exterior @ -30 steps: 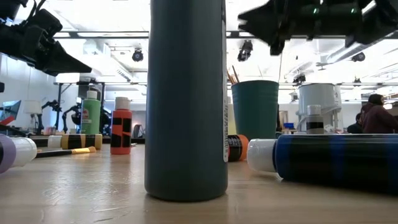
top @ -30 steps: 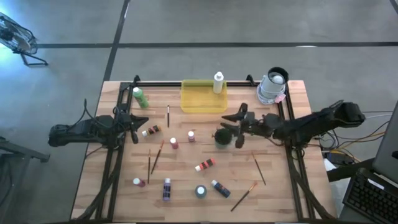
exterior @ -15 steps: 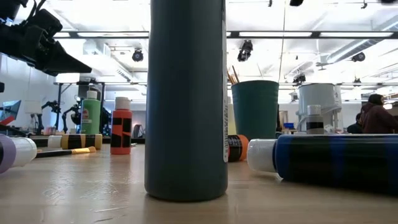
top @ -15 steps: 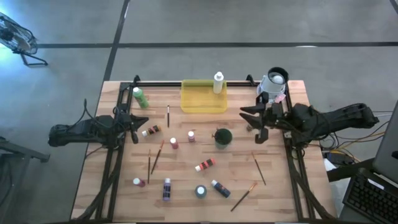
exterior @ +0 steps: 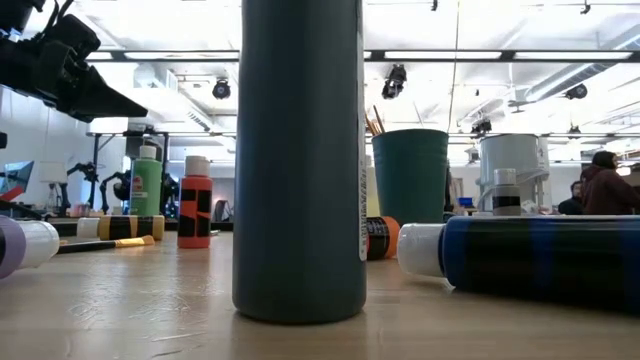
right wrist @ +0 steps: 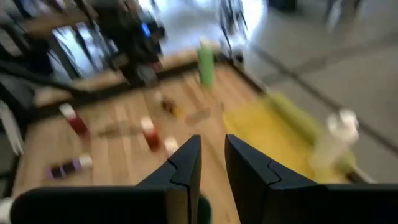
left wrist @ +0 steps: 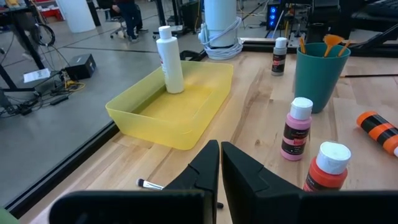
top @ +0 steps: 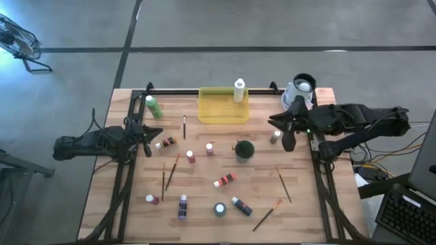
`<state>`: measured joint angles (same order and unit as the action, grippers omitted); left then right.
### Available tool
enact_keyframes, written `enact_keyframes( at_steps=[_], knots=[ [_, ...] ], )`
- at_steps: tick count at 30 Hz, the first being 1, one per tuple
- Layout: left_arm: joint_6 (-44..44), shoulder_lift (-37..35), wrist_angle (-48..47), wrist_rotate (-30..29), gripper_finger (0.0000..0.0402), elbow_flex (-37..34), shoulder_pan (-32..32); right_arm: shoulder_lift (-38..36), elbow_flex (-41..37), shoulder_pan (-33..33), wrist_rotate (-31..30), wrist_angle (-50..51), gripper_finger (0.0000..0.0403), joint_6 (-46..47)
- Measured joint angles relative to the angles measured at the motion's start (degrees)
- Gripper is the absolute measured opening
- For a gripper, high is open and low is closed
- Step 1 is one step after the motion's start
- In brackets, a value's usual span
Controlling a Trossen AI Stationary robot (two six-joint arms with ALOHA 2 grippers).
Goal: Pick & Place Paint Supplies
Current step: Put the gold paint brush into the green cup
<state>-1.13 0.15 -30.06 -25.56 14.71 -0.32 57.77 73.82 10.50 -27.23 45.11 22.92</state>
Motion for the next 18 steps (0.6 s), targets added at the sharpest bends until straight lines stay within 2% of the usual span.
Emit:
enact_keyframes(
  at_steps=[4,11,18],
  knots=[
    [0.02,0.00,0.00,0.00,0.0023,0.01,0.00,3.18,4.93,0.14,0.13,11.29,0.0083,6.95],
    [0.01,-0.01,-0.01,0.00,0.0023,0.00,0.01,7.75,8.08,3.67,2.61,18.06,0.0096,14.92],
    [0.02,-0.01,-0.02,0.00,0.0023,-0.01,0.00,12.28,9.20,6.97,4.91,29.00,0.0077,31.30]
  ],
)
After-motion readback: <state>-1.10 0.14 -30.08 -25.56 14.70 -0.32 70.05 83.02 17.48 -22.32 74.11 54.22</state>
